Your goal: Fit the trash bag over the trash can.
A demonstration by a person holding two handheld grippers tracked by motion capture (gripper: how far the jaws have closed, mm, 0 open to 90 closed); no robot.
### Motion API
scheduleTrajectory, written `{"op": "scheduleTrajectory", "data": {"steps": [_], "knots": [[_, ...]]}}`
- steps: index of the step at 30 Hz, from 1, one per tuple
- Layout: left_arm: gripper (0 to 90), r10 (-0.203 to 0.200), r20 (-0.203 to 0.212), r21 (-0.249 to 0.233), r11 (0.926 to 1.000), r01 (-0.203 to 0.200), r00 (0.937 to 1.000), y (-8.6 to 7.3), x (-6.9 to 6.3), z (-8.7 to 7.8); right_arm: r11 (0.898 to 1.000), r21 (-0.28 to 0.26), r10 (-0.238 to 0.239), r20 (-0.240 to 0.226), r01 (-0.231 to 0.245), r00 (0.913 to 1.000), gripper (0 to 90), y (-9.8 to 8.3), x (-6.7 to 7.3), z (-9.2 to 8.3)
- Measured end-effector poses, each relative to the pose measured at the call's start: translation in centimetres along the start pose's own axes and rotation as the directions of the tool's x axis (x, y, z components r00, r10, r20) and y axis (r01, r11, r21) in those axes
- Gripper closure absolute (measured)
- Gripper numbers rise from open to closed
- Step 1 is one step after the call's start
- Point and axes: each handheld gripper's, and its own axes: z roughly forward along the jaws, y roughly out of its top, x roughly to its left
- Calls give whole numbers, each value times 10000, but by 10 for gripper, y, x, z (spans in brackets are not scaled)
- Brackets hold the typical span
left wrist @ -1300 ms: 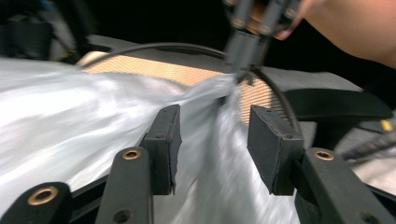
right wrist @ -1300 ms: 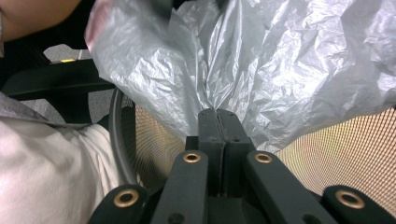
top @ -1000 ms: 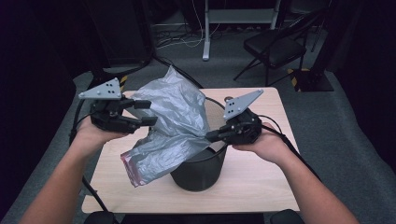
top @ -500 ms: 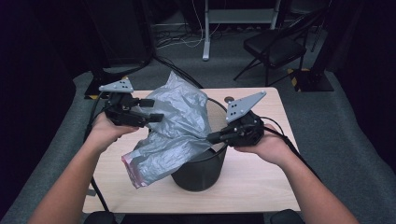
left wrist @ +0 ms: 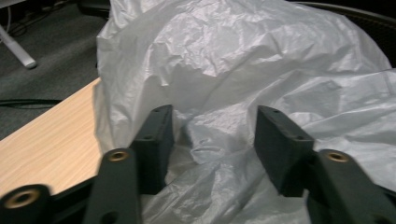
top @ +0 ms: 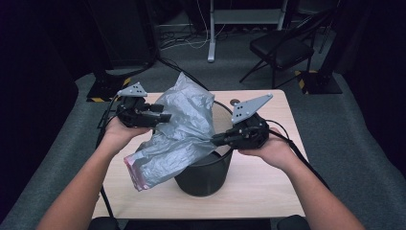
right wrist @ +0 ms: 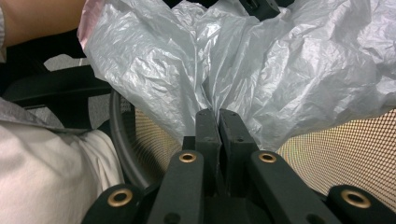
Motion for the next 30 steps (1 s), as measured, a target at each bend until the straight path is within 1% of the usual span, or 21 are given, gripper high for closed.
{"op": "scheduleTrajectory", "data": {"steps": [3, 5, 6, 7, 9, 11, 14, 15, 17, 19, 20, 22, 23, 26, 29, 30], "knots": [[542, -137, -8, 16, 9999, 137, 9999, -1, 4, 0, 9999, -89, 78, 12, -78, 10000, 861, 1, -3, 4], [590, -103, -28, 36, 9999, 103, 9999, -3, 7, -1, 9999, -58, 134, 26, -134, 9999, 859, 0, -4, 8], [611, -148, 9, 26, 9999, 148, 9999, -3, 8, -2, 9999, -38, 134, 35, -134, 9999, 859, 0, -5, 9], [654, -132, 69, -4, 9999, 132, 9999, -3, 8, -2, 9999, -19, 157, 47, -157, 9999, 859, 0, -6, 11], [704, 20, 19, -25, 10000, -20, 10000, -3, 8, -4, 9998, -14, 180, 64, -179, 9998, 859, 0, -6, 13], [770, 372, -211, -71, 9993, -373, 9991, 0, 5, -7, 9998, -88, 171, 76, -170, 9998, 860, 0, -6, 13], [857, 640, -468, -395, 9970, -659, 9968, 5, 0, -13, 9995, -270, 146, 82, -144, 9999, 861, 1, -5, 10], [868, 704, -456, -441, 9964, -724, 9965, 7, -2, -15, 9994, -318, 122, 84, -119, 9999, 862, 1, -5, 9], [882, 931, -353, -317, 9950, -942, 9950, 12, -7, -16, 9989, -462, 72, 29, -71, 10000, 867, 2, -3, 5], [887, 1202, -67, -113, 9927, -1202, 9927, 16, -15, -14, 9981, -616, -57, -54, 53, 10000, 869, 4, -1, 0], [887, 1369, 49, -10, 9906, -1369, 9906, 18, -19, -13, 9973, -730, -136, -118, 127, 9998, 869, 5, 0, -3], [889, 1599, 414, 128, 9869, -1606, 9863, 20, -28, -8, 9950, -972, -247, -139, 232, 9996, 871, 7, 3, -9], [889, 1646, 650, 196, 9859, -1661, 9842, 20, -33, -5, 9937, -1085, -304, -130, 288, 9995, 871, 8, 5, -12], [890, 1953, 1253, 354, 9789, -2011, 9727, 22, -44, 4, 9891, -1393, -487, 21, 485, 9988, 874, 14, 9, -21], [891, 2146, 1728, 481, 9730, -2259, 9613, 24, -54, 13, 9844, -1660, -574, 144, 590, 9982, 875, 21, 11, -28], [891, 2206, 1926, 497, 9710, -2340, 9562, 24, -57, 15, 9829, -1728, -619, 178, 641, 9979, 875, 24, 12, -30]]}}
